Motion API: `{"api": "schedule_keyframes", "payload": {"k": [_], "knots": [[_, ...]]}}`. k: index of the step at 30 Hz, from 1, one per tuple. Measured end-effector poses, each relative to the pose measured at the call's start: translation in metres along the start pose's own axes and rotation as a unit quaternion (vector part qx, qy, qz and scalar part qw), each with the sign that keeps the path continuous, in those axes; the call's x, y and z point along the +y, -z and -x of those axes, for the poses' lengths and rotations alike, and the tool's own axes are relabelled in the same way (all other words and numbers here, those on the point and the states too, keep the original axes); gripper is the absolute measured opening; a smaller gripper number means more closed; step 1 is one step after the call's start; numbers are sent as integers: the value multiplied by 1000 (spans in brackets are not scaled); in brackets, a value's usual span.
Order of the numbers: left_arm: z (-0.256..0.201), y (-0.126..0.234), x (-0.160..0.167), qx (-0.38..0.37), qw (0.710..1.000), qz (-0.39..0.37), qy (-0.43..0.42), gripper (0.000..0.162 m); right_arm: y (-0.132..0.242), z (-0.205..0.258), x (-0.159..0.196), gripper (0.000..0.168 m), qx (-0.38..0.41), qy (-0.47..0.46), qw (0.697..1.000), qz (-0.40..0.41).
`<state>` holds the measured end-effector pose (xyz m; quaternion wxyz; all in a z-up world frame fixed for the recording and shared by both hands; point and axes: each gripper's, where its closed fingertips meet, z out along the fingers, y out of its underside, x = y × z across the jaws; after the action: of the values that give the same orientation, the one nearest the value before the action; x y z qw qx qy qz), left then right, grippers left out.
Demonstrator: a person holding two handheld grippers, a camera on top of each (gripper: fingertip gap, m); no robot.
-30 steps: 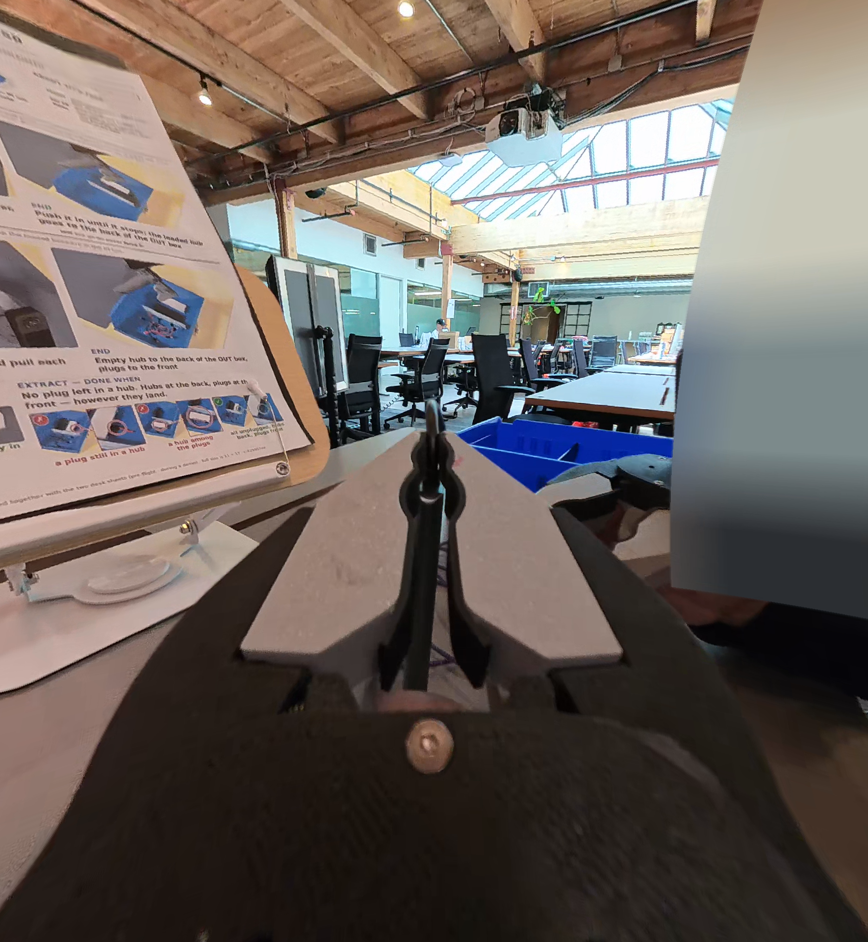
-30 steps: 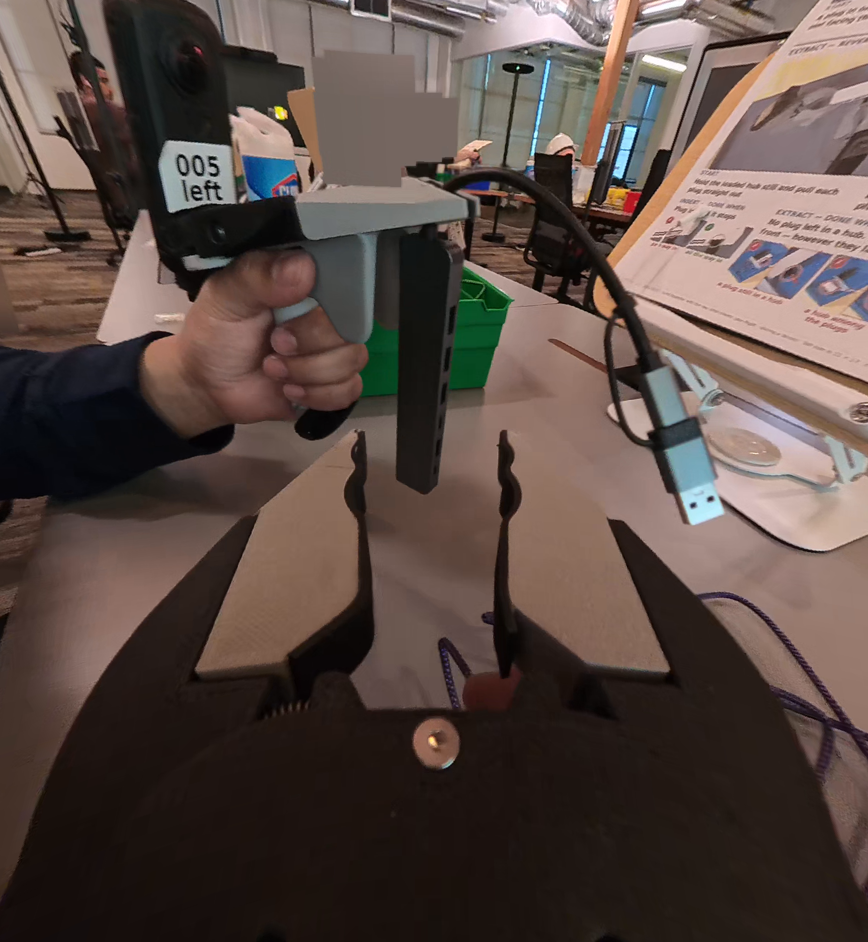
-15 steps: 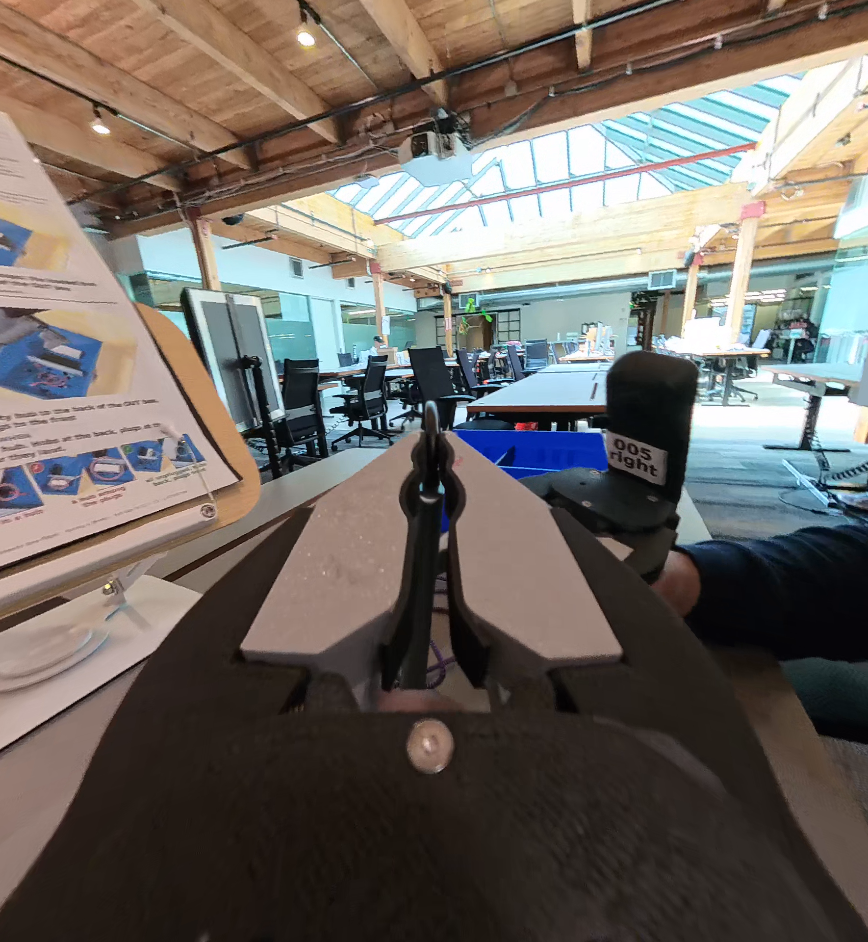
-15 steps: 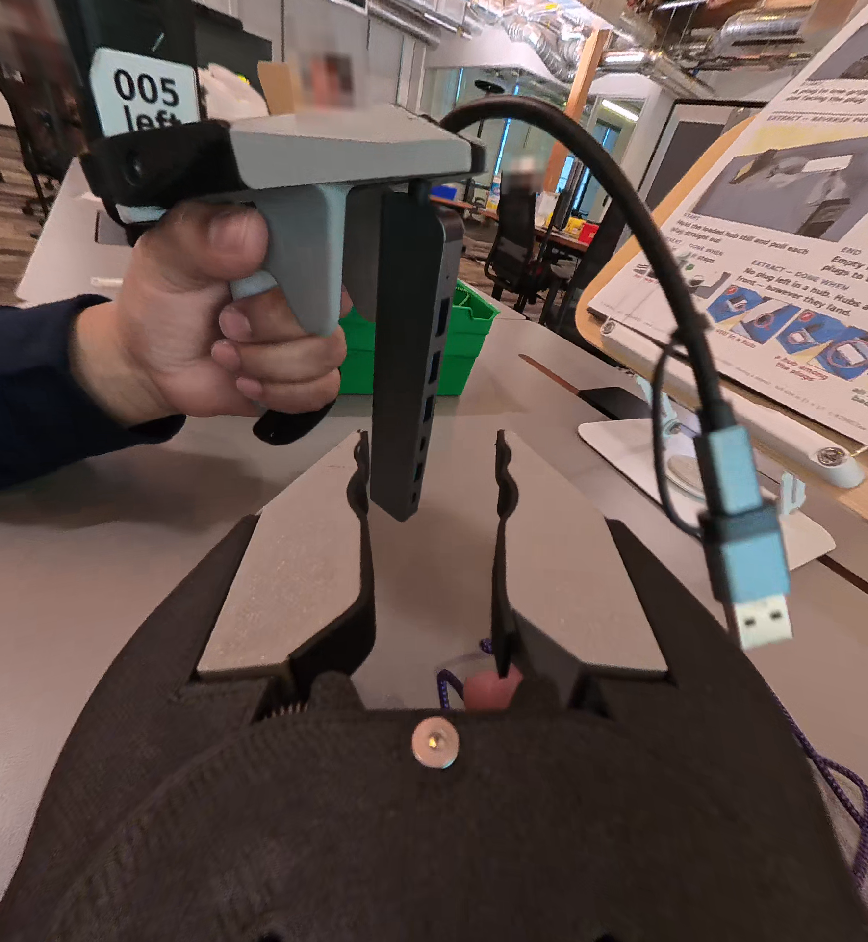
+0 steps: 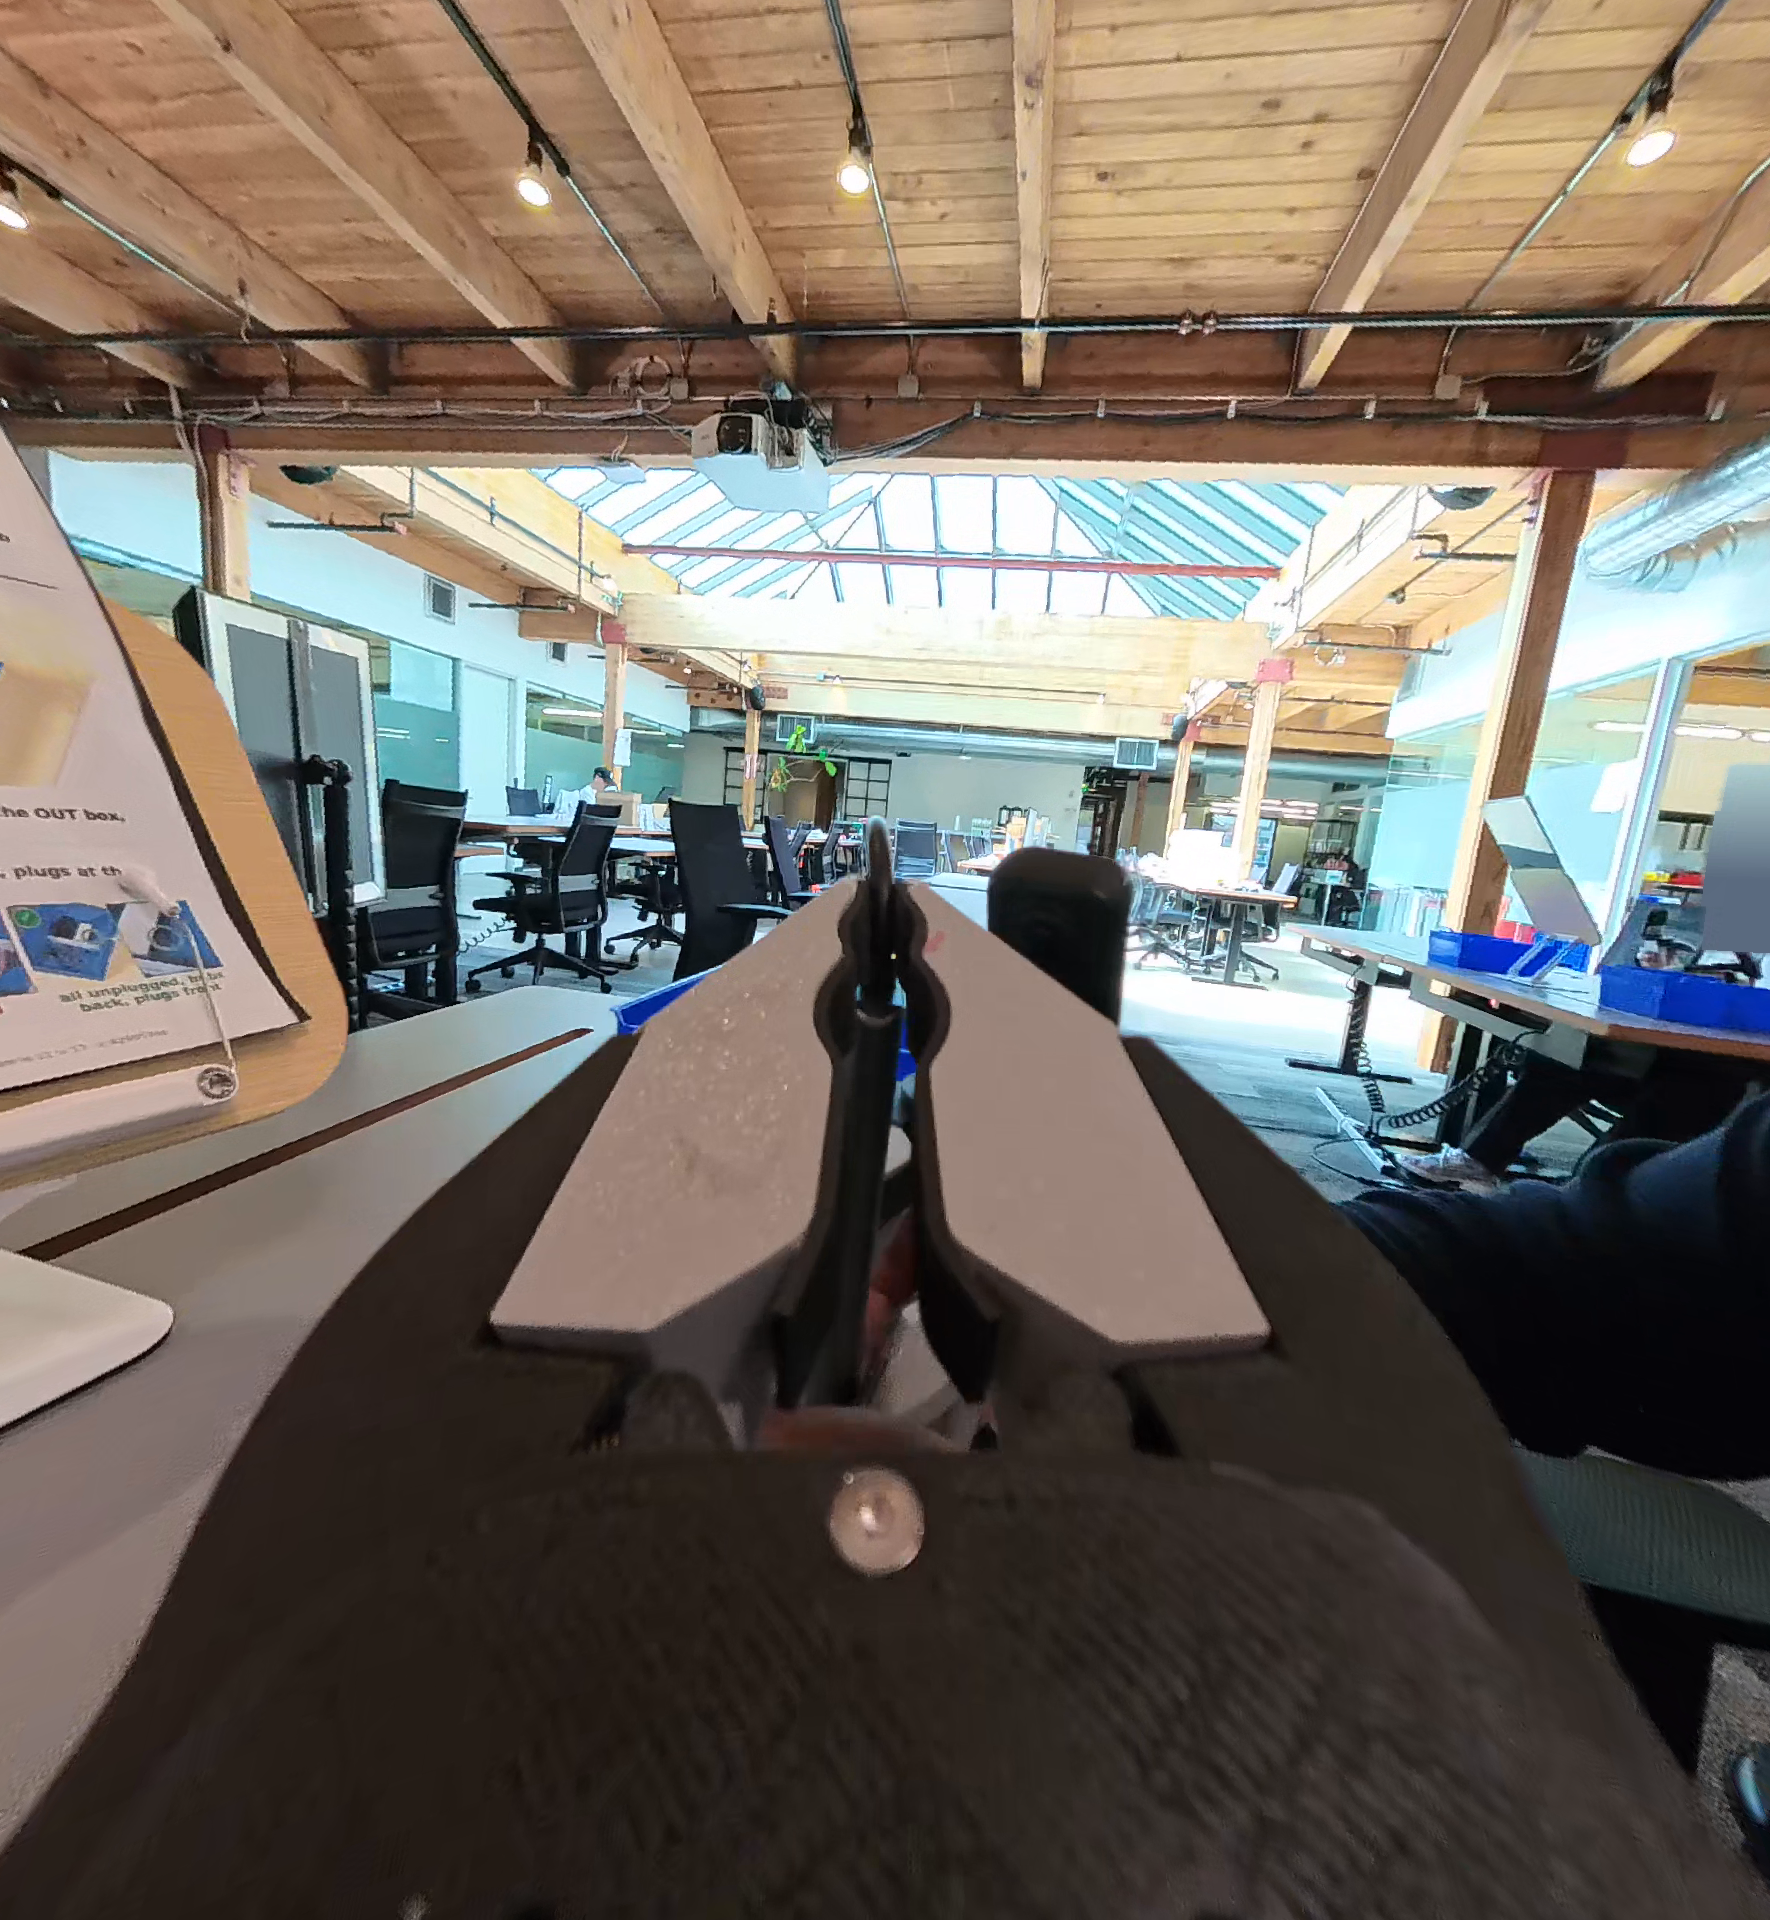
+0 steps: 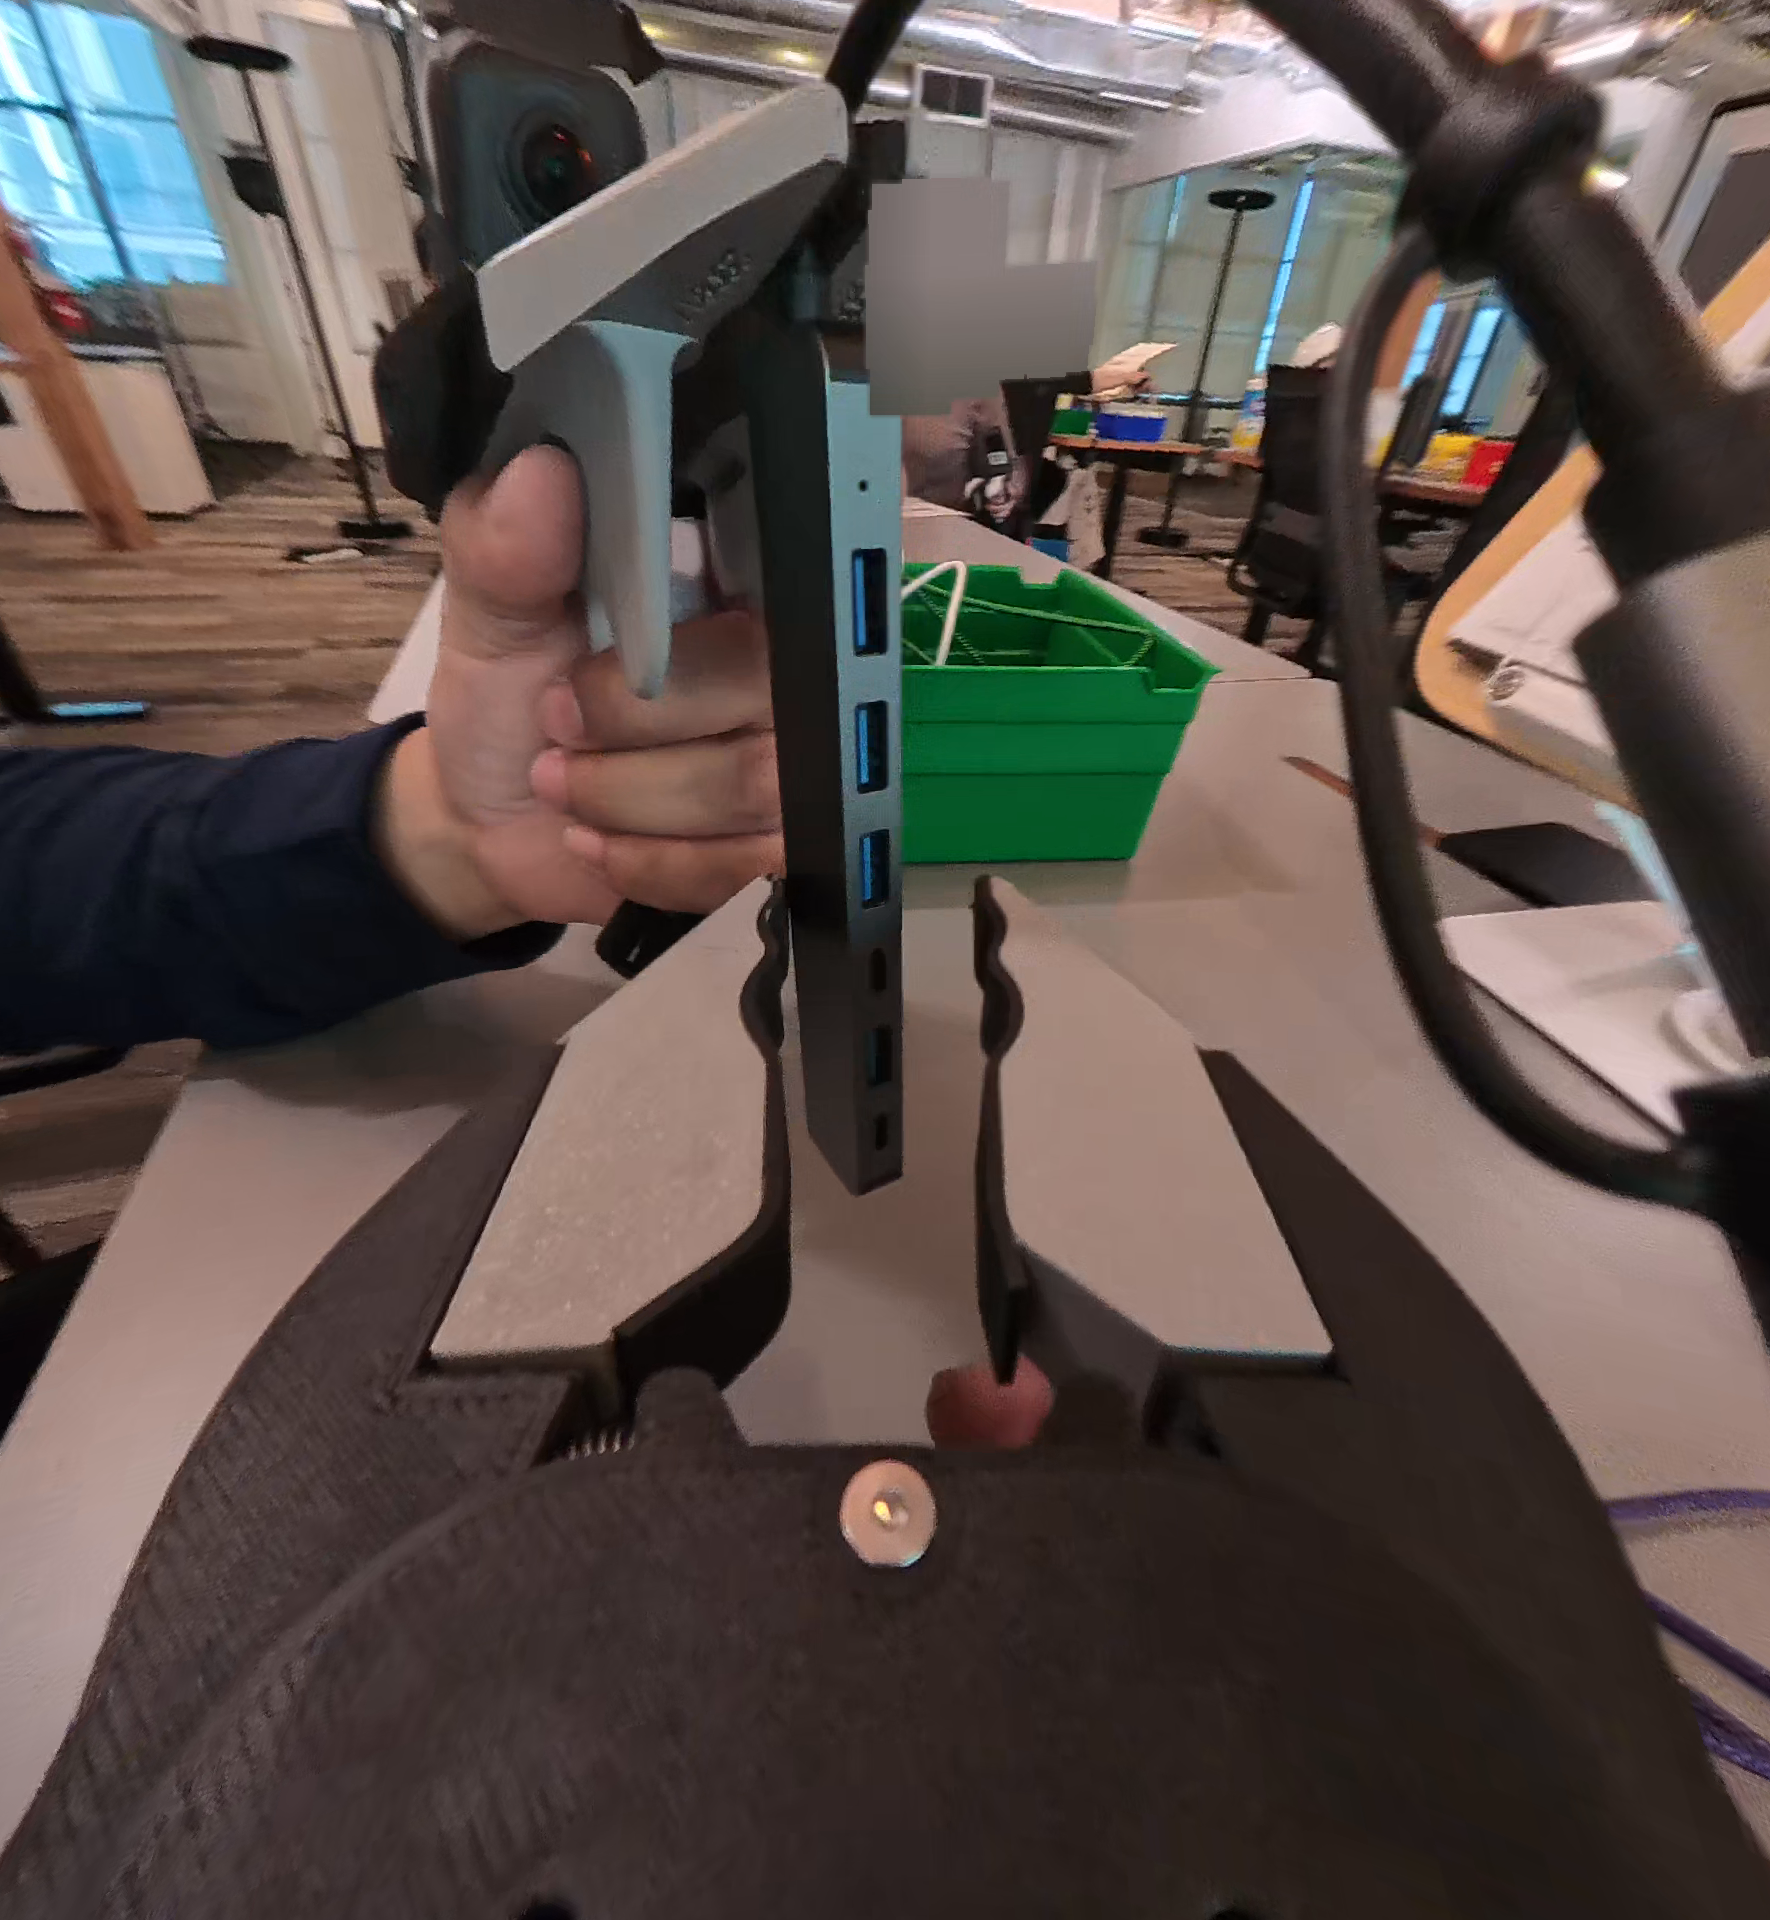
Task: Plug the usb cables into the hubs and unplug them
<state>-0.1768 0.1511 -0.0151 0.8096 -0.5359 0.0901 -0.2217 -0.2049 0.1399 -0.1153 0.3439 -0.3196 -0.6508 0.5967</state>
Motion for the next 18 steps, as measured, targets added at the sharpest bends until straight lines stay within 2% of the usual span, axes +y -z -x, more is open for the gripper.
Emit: {"api": "schedule_keyframes", "payload": {"k": [2, 3, 9, 11, 14, 18], "knots": [[2, -1, 3, -5, 1000, 9, 1, 0, 1, 1, 0, 30, -11, -13, 1000, -3], [4, -2, 5, -11, 1000, 15, 1, 0, 1, 2, 0, 19, -13, -11, 1000, -4], [8, -4, 12, -22, 999, 35, 7, 1, 2, 4, 3, 16, -7, 1, 1000, 13], [13, -3, 11, -32, 999, 32, 18, 1, 3, 2, 3, 9, -5, -1, 1000, 12], [18, -3, 13, -40, 998, 40, 36, 2, 5, -1, 4, 8, 0, -13, 1000, 15], [24, -3, 17, -68, 996, 52, 12, 2, 6, -7, 8, 7, 8, -23, 999, 28]]}}
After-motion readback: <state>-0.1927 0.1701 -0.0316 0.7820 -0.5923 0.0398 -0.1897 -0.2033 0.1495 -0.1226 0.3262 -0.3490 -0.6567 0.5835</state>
